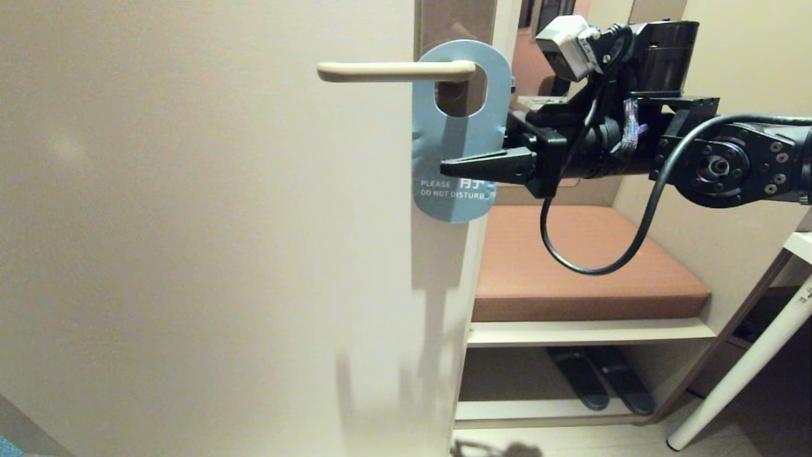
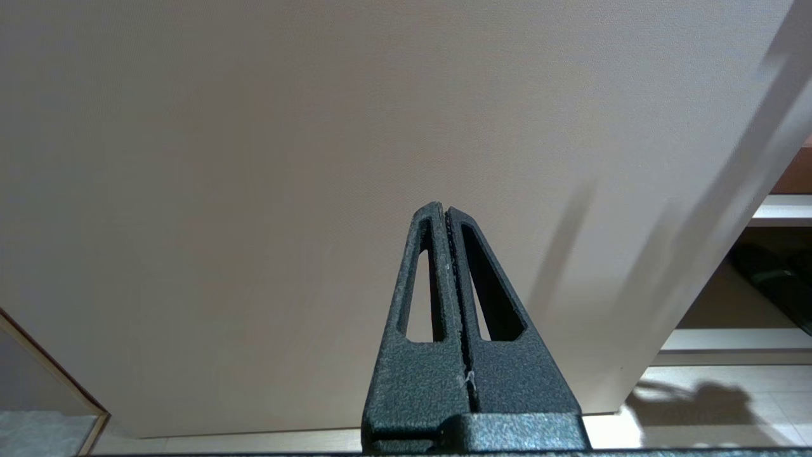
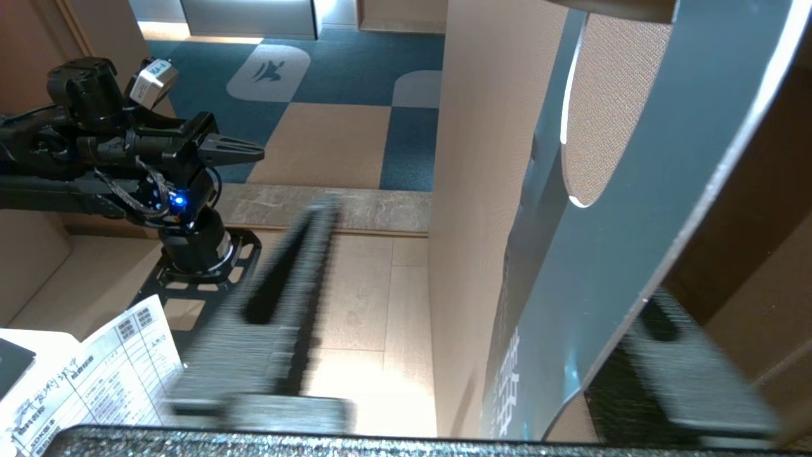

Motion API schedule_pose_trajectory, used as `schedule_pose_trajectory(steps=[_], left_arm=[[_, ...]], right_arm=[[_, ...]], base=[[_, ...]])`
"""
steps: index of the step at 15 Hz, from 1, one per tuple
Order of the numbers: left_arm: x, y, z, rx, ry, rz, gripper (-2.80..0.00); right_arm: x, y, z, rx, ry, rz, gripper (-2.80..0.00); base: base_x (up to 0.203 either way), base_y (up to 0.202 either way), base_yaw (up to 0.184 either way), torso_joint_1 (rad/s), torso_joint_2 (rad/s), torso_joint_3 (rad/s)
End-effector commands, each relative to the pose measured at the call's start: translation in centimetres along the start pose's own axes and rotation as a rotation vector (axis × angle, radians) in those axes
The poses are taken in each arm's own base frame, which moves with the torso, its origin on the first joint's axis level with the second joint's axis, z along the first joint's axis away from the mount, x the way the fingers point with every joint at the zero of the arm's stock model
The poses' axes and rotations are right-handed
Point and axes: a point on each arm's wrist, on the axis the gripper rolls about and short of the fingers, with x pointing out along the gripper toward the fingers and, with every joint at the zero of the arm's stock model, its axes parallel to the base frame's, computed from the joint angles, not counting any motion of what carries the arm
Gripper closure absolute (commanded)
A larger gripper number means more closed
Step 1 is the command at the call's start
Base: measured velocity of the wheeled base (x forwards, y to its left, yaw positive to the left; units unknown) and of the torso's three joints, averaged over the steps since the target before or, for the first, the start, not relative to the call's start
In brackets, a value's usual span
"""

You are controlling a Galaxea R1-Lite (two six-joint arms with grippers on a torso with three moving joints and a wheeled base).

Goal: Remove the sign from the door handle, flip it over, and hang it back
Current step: Take down the sign

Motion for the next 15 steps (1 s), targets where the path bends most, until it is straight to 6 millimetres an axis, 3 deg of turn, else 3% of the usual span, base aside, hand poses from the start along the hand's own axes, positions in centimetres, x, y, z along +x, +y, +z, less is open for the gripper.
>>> schedule_pose_trajectory(steps=[1, 15], left_arm=[[0.00, 0.00, 0.00, -0.001, 0.000, 0.001, 0.00], [0.00, 0.00, 0.00, -0.001, 0.000, 0.001, 0.00]], right_arm=[[0.00, 0.02, 0.08, -0.007, -0.003, 0.007, 0.00], [-0.09, 0.20, 0.23, -0.013, -0.003, 0.002, 0.00]], base=[[0.000, 0.000, 0.000, 0.000, 0.00, 0.000], [0.000, 0.000, 0.000, 0.000, 0.00, 0.000]])
